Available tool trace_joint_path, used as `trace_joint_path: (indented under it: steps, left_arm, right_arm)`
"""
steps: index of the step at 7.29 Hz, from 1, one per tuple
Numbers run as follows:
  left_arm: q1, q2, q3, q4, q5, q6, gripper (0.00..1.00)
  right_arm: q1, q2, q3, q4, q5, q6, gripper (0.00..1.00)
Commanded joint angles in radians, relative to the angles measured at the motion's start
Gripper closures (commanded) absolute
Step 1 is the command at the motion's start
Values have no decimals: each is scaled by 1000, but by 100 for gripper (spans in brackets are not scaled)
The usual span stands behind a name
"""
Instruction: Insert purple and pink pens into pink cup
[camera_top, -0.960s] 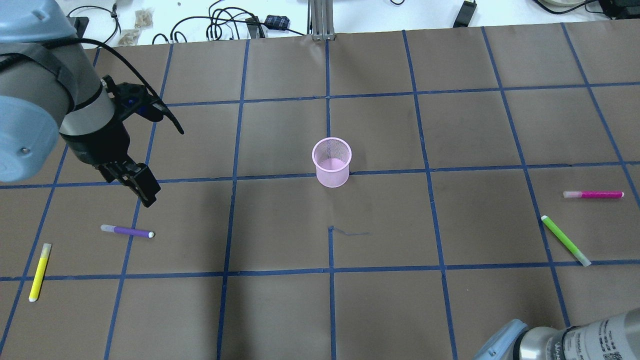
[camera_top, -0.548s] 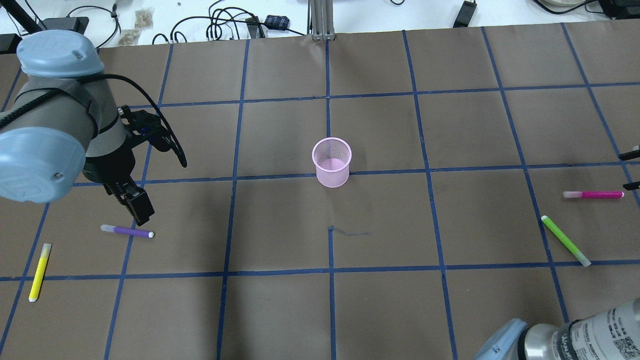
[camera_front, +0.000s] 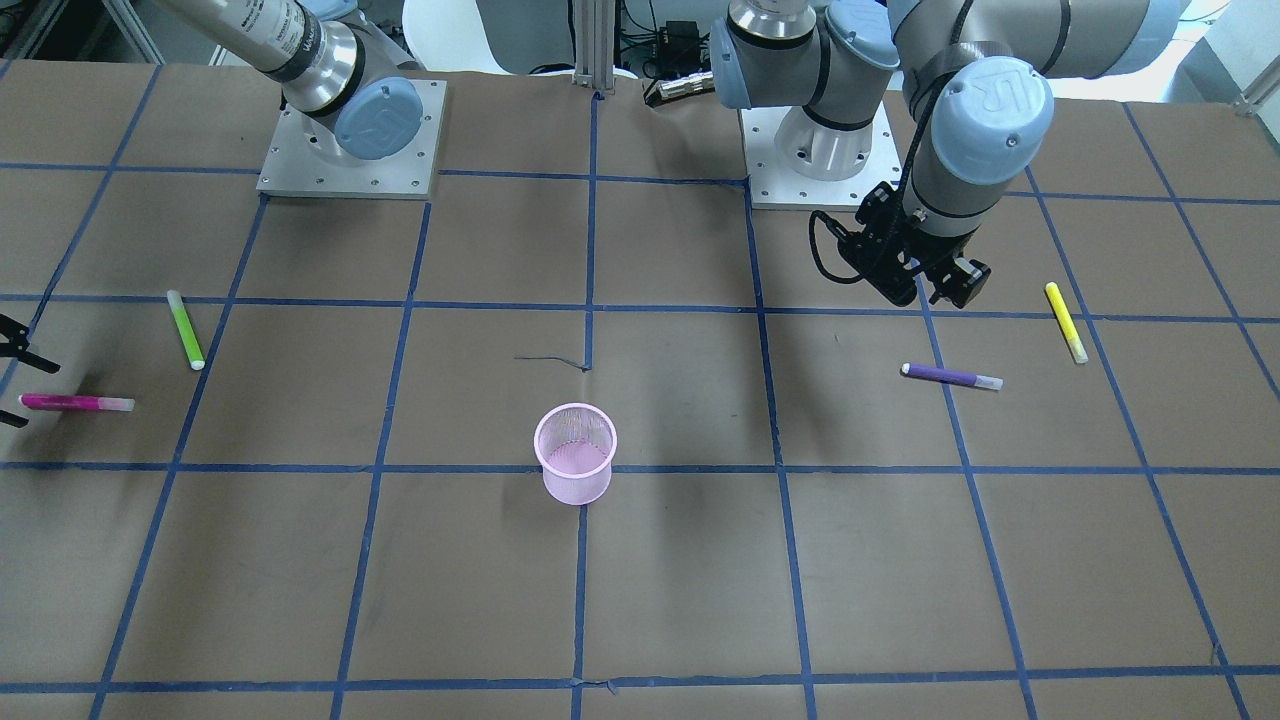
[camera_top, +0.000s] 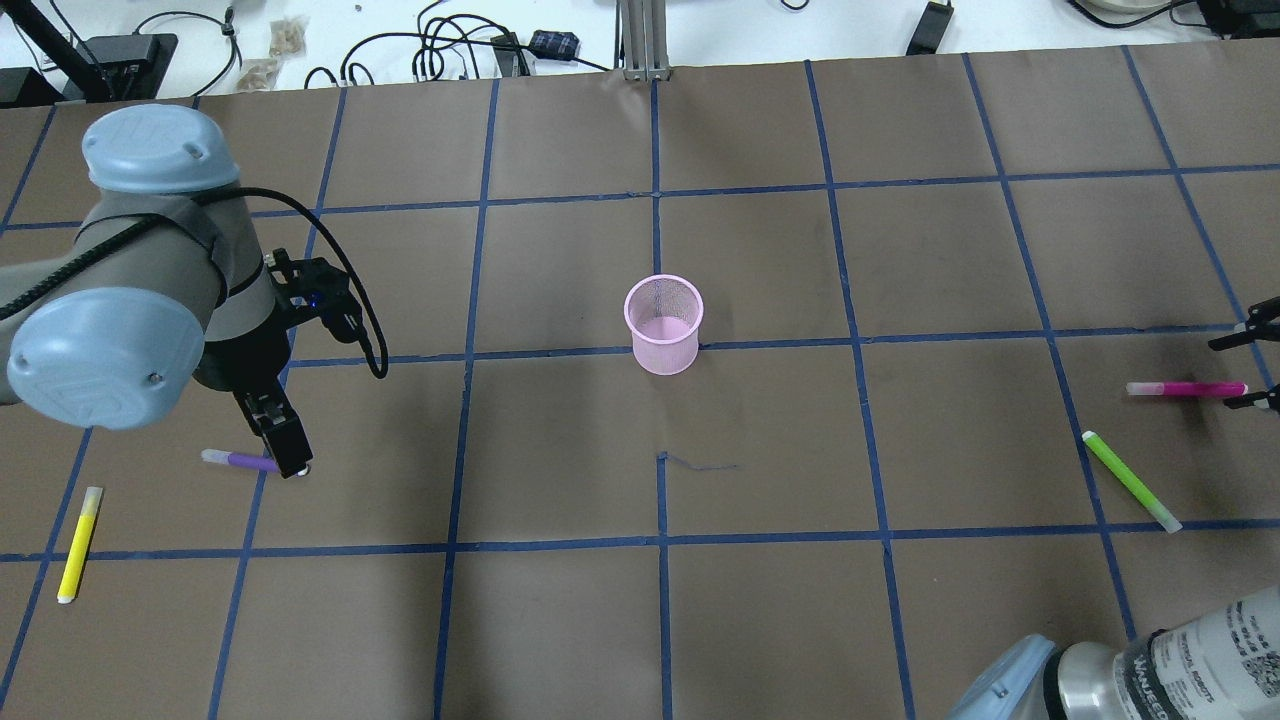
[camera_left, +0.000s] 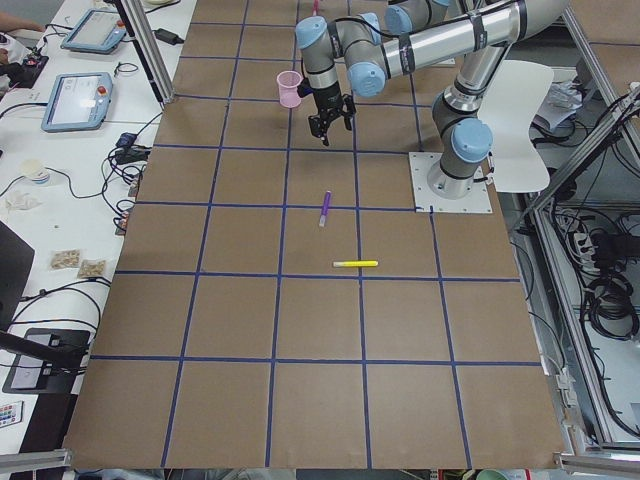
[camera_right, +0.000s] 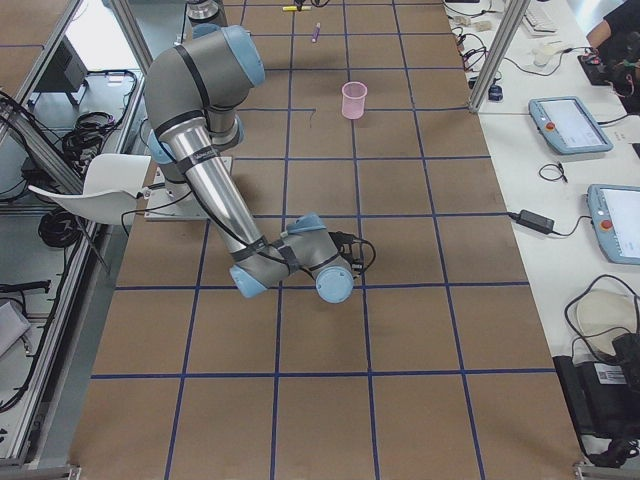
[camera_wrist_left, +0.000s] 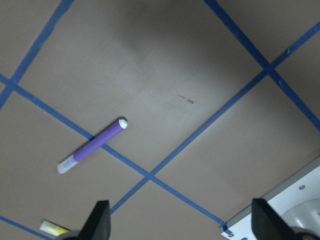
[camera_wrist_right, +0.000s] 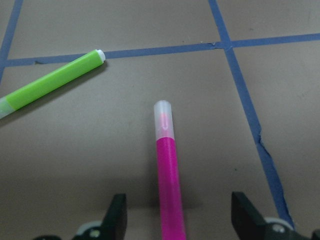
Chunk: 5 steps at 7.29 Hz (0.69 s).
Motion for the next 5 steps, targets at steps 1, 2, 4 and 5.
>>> trace_joint_path:
  steps: [1, 2, 4, 5]
  left_arm:
    - [10, 5, -132, 211, 78, 256, 5]
    - [8, 5, -173, 267, 104, 318, 4]
    - [19, -23, -223, 394, 136, 439, 4]
    - [33, -65, -240, 472, 133, 532, 4]
  right_arm:
    - [-1, 11, 1, -28, -35, -57, 26]
    - [-1, 11, -1, -36, -58, -71, 31]
    - [-1, 14, 4, -38, -58, -74, 34]
    - [-1, 21, 2, -38, -58, -74, 39]
